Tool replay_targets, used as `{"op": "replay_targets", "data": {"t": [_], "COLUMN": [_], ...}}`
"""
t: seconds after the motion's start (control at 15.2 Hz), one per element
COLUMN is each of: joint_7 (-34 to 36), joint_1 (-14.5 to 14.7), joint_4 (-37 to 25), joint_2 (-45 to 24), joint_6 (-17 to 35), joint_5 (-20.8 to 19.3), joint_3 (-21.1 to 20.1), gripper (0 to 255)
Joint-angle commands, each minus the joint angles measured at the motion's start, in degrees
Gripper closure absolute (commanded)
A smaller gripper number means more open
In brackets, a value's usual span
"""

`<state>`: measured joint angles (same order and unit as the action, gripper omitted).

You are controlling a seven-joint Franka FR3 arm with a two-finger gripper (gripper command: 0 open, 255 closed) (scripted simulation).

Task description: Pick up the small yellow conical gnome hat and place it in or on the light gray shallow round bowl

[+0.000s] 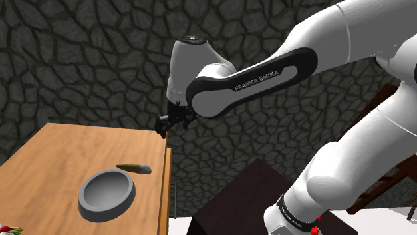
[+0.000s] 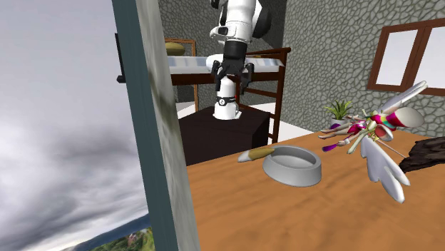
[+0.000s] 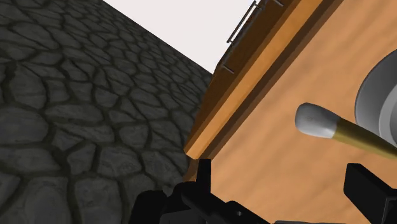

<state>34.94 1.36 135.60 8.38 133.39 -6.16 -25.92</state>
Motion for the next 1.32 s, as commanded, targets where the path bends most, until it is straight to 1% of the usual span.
{"op": "replay_targets", "data": {"t": [0.0,0.13,0.26,0.33,0.79,1.25], "joint_7": [4.45,8.90,13.31,14.12,17.56,17.56], "joint_1": [-0.37,-0.17,0.71,1.04,1.73,1.76], "joint_4": [-2.15,-5.04,-8.31,-8.98,-8.91,-8.91], "joint_2": [-5.11,-9.99,-14.91,-15.85,-20.97,-20.97], "joint_6": [2.79,4.27,5.24,5.38,9.54,9.55], "joint_5": [-3.77,-7.99,-12.40,-13.23,-18.34,-18.33], "joint_3": [-1.46,-2.26,-2.35,-2.20,-0.43,-0.40], "gripper": [0,0,0,0,0,0]}}
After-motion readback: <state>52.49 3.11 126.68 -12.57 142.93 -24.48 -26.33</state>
